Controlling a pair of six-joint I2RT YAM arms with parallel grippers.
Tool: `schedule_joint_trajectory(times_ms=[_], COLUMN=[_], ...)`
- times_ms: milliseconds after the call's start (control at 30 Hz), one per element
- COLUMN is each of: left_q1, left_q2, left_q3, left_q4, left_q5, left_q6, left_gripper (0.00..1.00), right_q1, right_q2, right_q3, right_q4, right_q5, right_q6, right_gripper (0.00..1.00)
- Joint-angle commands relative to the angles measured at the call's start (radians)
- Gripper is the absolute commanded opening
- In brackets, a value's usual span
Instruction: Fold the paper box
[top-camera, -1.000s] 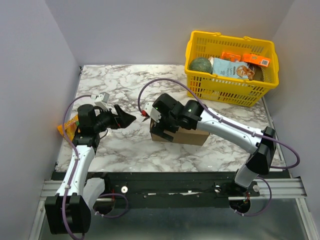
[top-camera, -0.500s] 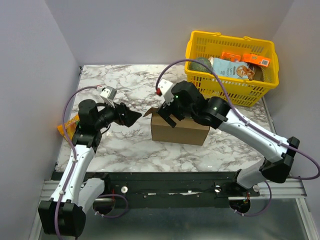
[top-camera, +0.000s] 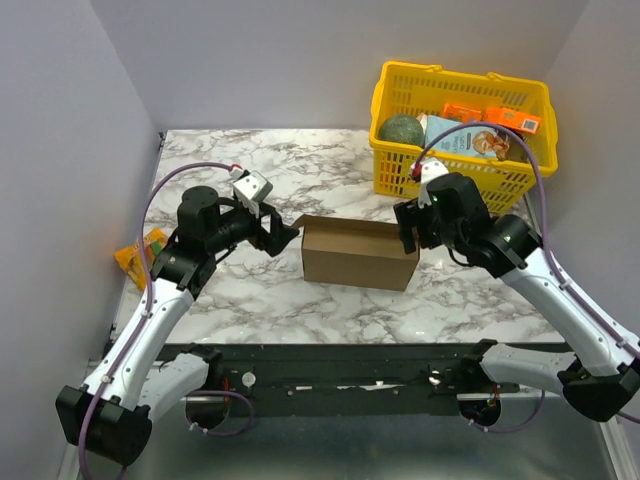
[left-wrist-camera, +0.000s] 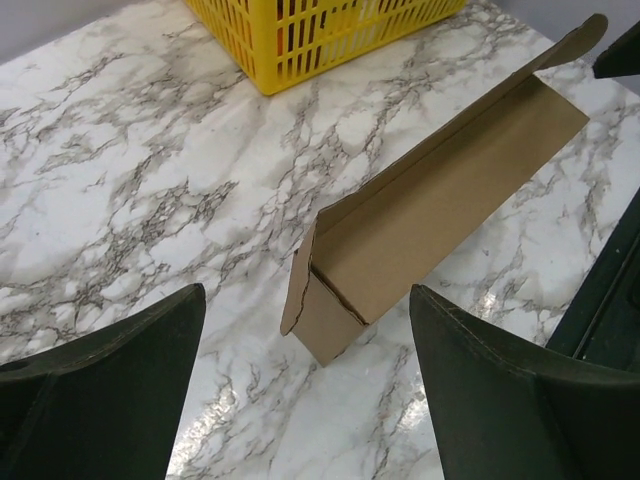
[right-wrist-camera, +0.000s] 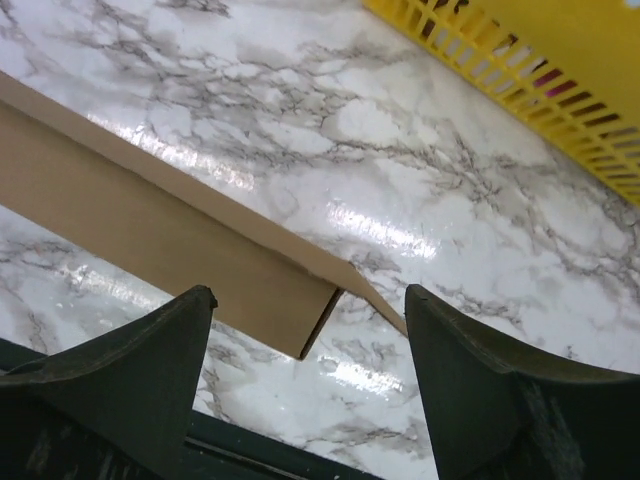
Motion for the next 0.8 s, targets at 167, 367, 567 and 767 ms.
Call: schedule_joint_trajectory(times_ms=[167,367,567,767], left_q1=[-0.078,-0.124,-0.136,-0.149], left_q2=[0.08,0.106,0.119,0.145], left_q3=[0.093,0.111,0.114,0.123], left_q4=[-0.117,-0.148,-0.159,-0.162], left_q5=[-0.123,-0.205,-0.245,-0.266], left_q6=[0.123,0.143,0.145,0.147], left_gripper=[0.82,0.78,0.72,0.59], right_q1=[-0.056,-0.066,-0.067,-0.067], right_q2=[-0.082,-0.087,-0.084,-0.092], right_q3=[-0.127,-0.162,-0.174,-0.177], right_q4=[-0.049,-0.037,-0.018,-0.014], right_q5=[0.071,0.117,0.121,0.111], right_q6=[0.053,0.029,0.0,-0.01], right_gripper=[0.77,0.74,0.65,0.55])
